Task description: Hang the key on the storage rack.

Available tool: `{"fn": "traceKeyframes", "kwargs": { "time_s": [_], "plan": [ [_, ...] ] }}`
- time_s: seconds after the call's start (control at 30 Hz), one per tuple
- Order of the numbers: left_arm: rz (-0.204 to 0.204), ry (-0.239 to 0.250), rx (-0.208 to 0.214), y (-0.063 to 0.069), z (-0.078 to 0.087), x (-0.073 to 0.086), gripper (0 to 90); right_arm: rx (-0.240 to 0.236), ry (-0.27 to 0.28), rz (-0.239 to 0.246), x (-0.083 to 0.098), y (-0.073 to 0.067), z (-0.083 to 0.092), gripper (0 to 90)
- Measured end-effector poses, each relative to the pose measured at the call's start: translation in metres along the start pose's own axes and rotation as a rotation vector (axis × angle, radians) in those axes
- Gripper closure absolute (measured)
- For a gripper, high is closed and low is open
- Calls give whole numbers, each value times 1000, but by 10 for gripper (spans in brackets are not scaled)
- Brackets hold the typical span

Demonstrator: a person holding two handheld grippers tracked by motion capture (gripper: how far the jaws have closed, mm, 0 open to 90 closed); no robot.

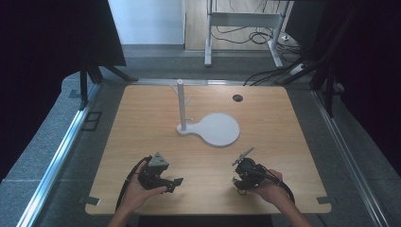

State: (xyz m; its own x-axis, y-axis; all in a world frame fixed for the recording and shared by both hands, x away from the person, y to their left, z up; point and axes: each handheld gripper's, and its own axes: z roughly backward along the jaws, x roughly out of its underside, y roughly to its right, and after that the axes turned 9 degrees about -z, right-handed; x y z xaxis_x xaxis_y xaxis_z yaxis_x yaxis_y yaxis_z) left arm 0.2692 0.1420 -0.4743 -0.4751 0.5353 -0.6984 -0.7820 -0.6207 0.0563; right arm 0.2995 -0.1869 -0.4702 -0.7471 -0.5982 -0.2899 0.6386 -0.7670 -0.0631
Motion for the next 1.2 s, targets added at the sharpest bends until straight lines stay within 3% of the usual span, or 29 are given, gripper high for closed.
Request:
{"fn": "traceKeyframes", "kwargs": {
  "time_s": [0.4,0.57,0.9,1.2],
  "plan": [
    [-2,-6,0,0,-1,0,190,0,-28,5,0,-3,-8,740],
    [-2,-10,1,0,-2,1,190,0,-32,14,3,-4,-8,836],
    [-1,-17,0,0,-4,1,190,13,-36,34,3,-5,-6,843],
    [-1,-19,0,0,-4,1,190,28,1,37,-4,-4,11,843]
  ]
}}
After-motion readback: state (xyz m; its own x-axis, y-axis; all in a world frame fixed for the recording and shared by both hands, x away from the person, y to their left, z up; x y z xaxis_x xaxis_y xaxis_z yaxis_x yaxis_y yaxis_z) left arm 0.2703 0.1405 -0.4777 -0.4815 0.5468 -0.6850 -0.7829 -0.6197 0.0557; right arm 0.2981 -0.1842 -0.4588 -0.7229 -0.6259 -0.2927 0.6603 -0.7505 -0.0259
